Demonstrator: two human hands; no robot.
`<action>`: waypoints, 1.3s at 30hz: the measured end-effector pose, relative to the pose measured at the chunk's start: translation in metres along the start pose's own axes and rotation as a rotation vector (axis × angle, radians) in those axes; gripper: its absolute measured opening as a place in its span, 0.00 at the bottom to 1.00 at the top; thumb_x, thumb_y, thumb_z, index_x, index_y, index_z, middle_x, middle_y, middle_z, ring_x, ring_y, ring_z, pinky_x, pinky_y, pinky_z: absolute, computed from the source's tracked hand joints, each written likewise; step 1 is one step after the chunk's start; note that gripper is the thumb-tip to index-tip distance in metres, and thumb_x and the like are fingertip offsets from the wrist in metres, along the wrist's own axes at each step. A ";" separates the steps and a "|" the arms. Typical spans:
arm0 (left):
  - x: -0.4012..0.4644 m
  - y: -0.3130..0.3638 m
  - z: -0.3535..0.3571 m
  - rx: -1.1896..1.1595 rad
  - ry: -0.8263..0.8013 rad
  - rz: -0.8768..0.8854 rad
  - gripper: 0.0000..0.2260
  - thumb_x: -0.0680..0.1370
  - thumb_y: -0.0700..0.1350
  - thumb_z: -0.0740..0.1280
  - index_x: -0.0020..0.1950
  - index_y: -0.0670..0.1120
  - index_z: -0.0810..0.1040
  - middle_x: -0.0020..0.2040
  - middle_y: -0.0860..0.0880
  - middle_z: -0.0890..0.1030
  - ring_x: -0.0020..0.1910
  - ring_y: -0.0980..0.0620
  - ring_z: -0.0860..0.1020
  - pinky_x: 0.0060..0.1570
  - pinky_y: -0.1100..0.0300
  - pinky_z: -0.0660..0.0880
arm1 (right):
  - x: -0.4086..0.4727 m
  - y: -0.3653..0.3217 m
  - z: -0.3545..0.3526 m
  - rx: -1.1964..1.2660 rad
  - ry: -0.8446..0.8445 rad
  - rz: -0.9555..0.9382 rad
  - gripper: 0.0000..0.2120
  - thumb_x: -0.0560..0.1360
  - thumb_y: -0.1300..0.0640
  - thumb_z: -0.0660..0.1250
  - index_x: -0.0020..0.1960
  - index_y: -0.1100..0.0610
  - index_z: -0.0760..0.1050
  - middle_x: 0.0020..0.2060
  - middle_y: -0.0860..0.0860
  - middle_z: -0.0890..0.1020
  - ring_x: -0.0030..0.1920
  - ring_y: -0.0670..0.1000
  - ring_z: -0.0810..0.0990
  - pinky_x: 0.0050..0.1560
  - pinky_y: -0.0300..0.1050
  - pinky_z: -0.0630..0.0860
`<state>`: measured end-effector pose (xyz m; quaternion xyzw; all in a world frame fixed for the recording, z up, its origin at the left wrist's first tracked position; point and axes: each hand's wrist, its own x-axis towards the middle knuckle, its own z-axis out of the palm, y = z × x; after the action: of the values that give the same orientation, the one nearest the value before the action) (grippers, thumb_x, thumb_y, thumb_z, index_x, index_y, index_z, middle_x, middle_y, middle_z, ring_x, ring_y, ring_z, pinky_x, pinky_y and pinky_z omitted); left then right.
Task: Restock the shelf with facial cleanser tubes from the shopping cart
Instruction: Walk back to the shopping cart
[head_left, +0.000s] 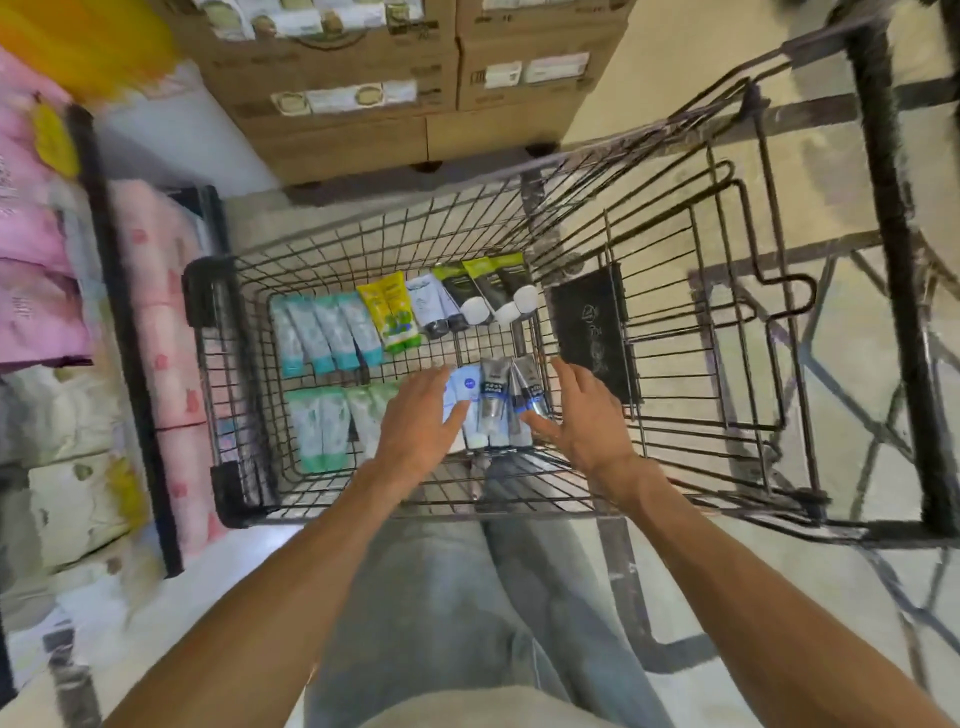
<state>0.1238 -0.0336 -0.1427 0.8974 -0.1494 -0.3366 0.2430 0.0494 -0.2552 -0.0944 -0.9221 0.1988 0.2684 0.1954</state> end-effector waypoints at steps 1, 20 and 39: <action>0.004 -0.004 0.006 -0.004 -0.019 -0.015 0.26 0.84 0.54 0.62 0.80 0.46 0.64 0.77 0.45 0.69 0.75 0.44 0.67 0.72 0.48 0.66 | 0.005 0.001 0.004 0.004 -0.016 0.012 0.40 0.77 0.36 0.68 0.81 0.52 0.56 0.74 0.54 0.68 0.73 0.56 0.68 0.72 0.56 0.66; 0.115 -0.047 0.151 -0.171 -0.171 -0.180 0.22 0.84 0.55 0.62 0.76 0.51 0.66 0.71 0.47 0.73 0.67 0.45 0.74 0.60 0.44 0.76 | 0.105 0.052 0.120 0.003 -0.212 0.119 0.42 0.76 0.35 0.66 0.81 0.52 0.54 0.73 0.53 0.69 0.72 0.57 0.70 0.70 0.58 0.67; 0.142 -0.043 0.186 -0.377 -0.049 -0.404 0.12 0.77 0.46 0.73 0.57 0.51 0.73 0.57 0.47 0.73 0.57 0.46 0.76 0.56 0.46 0.76 | 0.120 0.060 0.140 0.145 -0.281 0.203 0.37 0.78 0.43 0.69 0.80 0.53 0.57 0.71 0.53 0.70 0.71 0.57 0.71 0.68 0.54 0.70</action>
<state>0.1056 -0.1208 -0.3631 0.8396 0.0920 -0.4217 0.3298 0.0560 -0.2722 -0.2870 -0.8342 0.2803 0.3980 0.2590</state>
